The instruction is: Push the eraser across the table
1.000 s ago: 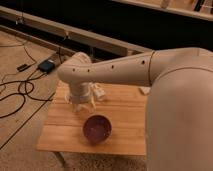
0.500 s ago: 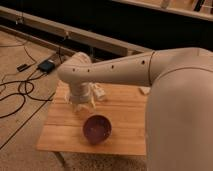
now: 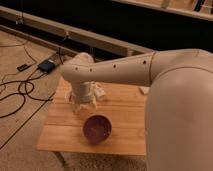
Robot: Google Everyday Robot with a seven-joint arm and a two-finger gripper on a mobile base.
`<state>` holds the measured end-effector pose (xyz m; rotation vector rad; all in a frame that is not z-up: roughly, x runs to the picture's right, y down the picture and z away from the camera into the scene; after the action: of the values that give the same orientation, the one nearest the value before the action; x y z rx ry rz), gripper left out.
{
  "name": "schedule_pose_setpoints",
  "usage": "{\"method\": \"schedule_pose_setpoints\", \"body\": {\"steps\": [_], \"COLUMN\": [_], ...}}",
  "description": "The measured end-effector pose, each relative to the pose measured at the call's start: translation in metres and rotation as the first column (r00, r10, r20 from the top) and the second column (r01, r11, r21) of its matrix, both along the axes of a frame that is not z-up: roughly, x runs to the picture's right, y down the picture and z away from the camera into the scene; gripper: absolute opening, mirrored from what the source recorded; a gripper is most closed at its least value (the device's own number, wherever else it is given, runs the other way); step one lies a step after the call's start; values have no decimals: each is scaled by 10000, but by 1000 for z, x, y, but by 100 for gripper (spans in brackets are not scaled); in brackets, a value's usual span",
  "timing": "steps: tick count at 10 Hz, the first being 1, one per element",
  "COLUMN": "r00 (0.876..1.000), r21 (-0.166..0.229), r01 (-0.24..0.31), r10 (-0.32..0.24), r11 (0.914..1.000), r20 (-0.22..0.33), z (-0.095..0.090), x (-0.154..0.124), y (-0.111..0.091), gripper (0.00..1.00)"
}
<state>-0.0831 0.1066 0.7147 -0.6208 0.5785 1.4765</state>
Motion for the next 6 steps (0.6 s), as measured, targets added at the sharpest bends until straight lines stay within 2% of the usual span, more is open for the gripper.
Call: {"method": "schedule_pose_setpoints", "body": {"steps": [2,4,6], "r00": [9977,9895,9634], "r21": [-86,14,296], "r01": [-466,-1019,-2027], "r10": [461,1015,2048], "r11": [9989,9948,9788], "r20": [-487,-1027,-1733], "z": [15,24,30], "x": [40,84,133], "y": [0,3,16], "gripper": [65,65,65]}}
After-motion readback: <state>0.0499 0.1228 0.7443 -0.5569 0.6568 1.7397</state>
